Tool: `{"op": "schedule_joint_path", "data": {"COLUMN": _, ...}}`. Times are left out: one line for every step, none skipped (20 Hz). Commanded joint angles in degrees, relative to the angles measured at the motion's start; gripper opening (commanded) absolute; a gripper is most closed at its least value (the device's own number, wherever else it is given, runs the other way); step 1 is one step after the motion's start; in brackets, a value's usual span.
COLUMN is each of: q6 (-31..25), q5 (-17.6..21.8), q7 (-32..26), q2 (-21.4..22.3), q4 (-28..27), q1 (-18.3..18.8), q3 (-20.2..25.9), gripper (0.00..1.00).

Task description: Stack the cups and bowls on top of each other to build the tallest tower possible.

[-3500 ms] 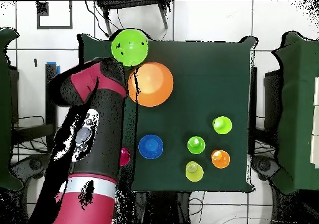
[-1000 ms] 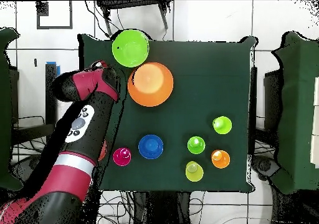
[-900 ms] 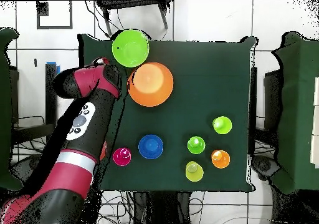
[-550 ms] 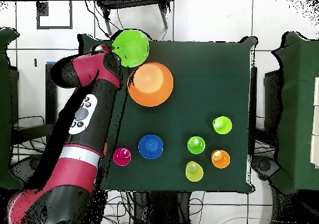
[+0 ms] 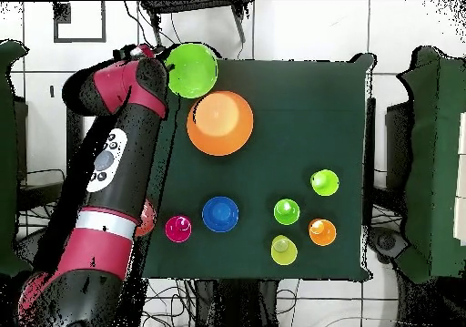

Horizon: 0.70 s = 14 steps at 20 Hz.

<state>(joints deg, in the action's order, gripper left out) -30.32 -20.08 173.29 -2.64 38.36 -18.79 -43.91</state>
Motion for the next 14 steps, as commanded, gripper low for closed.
{"op": "schedule_joint_path", "data": {"q6": -8.76, "q5": -0.04, "q7": 10.63, "q2": -4.48, "q4": 3.03, "q1": -0.52, "q3": -1.07, "gripper": 1.00}}
{"op": "schedule_joint_path", "data": {"q6": -8.38, "q5": 0.00, "q7": 10.52, "q2": -4.67, "q4": 3.72, "q1": -0.59, "q3": -1.10, "gripper": 1.00}}
{"op": "schedule_joint_path", "data": {"q6": -7.99, "q5": 0.04, "q7": 10.41, "q2": -4.86, "q4": 4.41, "q1": -0.67, "q3": -1.12, "gripper": 1.00}}
{"op": "schedule_joint_path", "data": {"q6": -7.82, "q5": -0.08, "q7": 10.49, "q2": -5.07, "q4": 5.03, "q1": -0.84, "q3": -1.03, "gripper": 1.00}}
{"op": "schedule_joint_path", "data": {"q6": -7.51, "q5": -0.04, "q7": 10.30, "q2": -5.22, "q4": 5.68, "q1": -1.04, "q3": -0.87, "gripper": 1.00}}
{"op": "schedule_joint_path", "data": {"q6": -7.94, "q5": -0.07, "q7": 10.66, "q2": -5.38, "q4": 6.13, "q1": -1.42, "q3": -1.38, "gripper": 1.00}}
{"op": "schedule_joint_path", "data": {"q6": -8.36, "q5": -0.10, "q7": 11.02, "q2": -5.54, "q4": 6.57, "q1": -1.80, "q3": -1.88, "gripper": 1.00}}
{"op": "schedule_joint_path", "data": {"q6": -9.28, "q5": -0.37, "q7": 11.09, "q2": -5.65, "q4": 7.06, "q1": -2.02, "q3": -1.80, "gripper": 1.00}}
{"op": "schedule_joint_path", "data": {"q6": -9.54, "q5": -0.52, "q7": 11.86, "q2": -6.12, "q4": 7.33, "q1": -2.45, "q3": -2.49, "gripper": 1.00}}
{"op": "schedule_joint_path", "data": {"q6": -9.81, "q5": -0.67, "q7": 12.22, "q2": -6.39, "q4": 7.48, "q1": -2.65, "q3": -2.97, "gripper": 1.00}}
{"op": "schedule_joint_path", "data": {"q6": -10.24, "q5": -1.28, "q7": 11.98, "q2": -6.50, "q4": 7.71, "q1": -2.60, "q3": -2.10, "gripper": 1.00}}
{"op": "schedule_joint_path", "data": {"q6": -9.97, "q5": -1.70, "q7": 11.85, "q2": -6.72, "q4": 8.31, "q1": -2.80, "q3": -1.24, "gripper": 1.00}}
{"op": "schedule_joint_path", "data": {"q6": -10.04, "q5": -2.40, "q7": 12.25, "q2": -7.18, "q4": 8.47, "q1": -2.93, "q3": -0.59, "gripper": 1.00}}
{"op": "schedule_joint_path", "data": {"q6": -9.38, "q5": -2.95, "q7": 13.22, "q2": -7.88, "q4": 8.78, "q1": -3.36, "q3": -0.46, "gripper": 1.00}}
